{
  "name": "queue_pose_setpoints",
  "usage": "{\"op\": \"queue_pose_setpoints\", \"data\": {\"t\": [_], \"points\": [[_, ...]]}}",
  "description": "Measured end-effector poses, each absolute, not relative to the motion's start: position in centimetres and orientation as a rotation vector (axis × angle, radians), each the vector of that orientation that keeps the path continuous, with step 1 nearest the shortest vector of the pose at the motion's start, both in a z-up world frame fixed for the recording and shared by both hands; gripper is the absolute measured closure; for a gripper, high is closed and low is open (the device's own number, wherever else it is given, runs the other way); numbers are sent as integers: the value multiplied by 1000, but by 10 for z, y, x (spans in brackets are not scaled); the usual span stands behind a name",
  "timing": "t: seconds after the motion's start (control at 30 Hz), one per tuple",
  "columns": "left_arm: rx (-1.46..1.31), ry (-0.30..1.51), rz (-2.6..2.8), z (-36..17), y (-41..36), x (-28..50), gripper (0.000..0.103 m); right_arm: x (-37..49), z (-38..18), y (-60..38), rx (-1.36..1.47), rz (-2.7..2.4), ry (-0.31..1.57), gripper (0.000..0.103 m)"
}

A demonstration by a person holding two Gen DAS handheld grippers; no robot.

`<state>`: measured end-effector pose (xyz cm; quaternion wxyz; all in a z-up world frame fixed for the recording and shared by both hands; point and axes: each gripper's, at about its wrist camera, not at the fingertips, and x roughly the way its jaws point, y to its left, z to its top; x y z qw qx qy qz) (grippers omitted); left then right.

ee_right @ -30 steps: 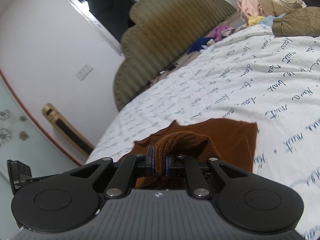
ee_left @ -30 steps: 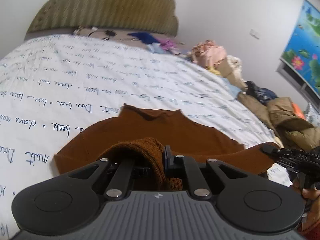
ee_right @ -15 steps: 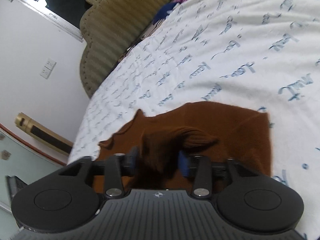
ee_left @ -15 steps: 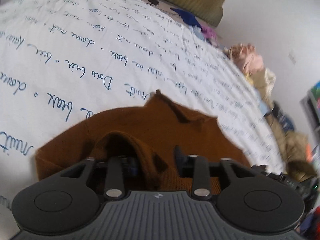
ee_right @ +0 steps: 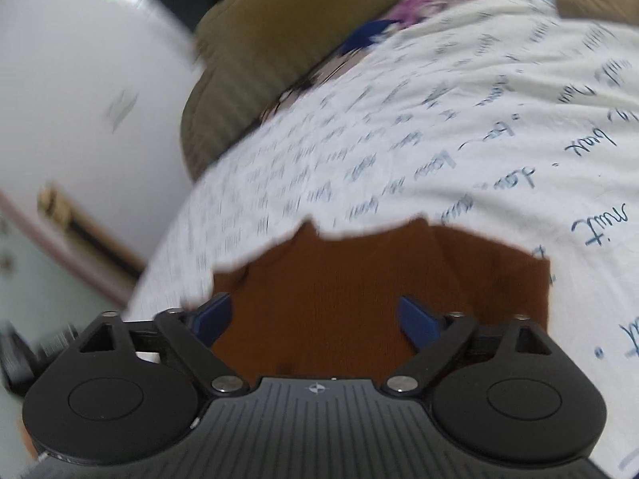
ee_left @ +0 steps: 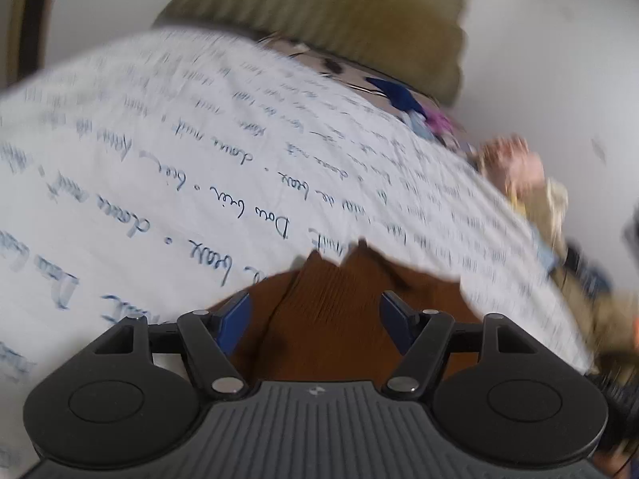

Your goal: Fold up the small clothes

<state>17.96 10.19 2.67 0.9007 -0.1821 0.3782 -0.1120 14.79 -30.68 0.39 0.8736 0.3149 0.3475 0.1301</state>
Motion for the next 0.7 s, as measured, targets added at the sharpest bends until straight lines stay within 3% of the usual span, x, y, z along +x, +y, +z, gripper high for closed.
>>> {"op": "queue_pose_setpoints", "data": {"t": [0.2, 0.33, 0.5, 0.6, 0.67, 0.7], "points": [[-231, 801, -338, 9, 106, 117, 32, 108, 6, -293, 392, 187, 724, 11], [-317, 779, -373, -3, 136, 80, 33, 64, 21, -301, 410, 169, 596, 10], [-426, 765, -461, -8, 153, 61, 36, 26, 14, -323, 463, 115, 575, 14], [-495, 764, -522, -11, 151, 62, 43, 17, 0, -327, 513, 115, 606, 19], [-529, 775, -543, -15, 147, 67, 61, 12, -6, -323, 537, 157, 625, 31], [-527, 790, -543, -17, 143, 70, 82, 11, -9, -320, 536, 177, 635, 55]]}}
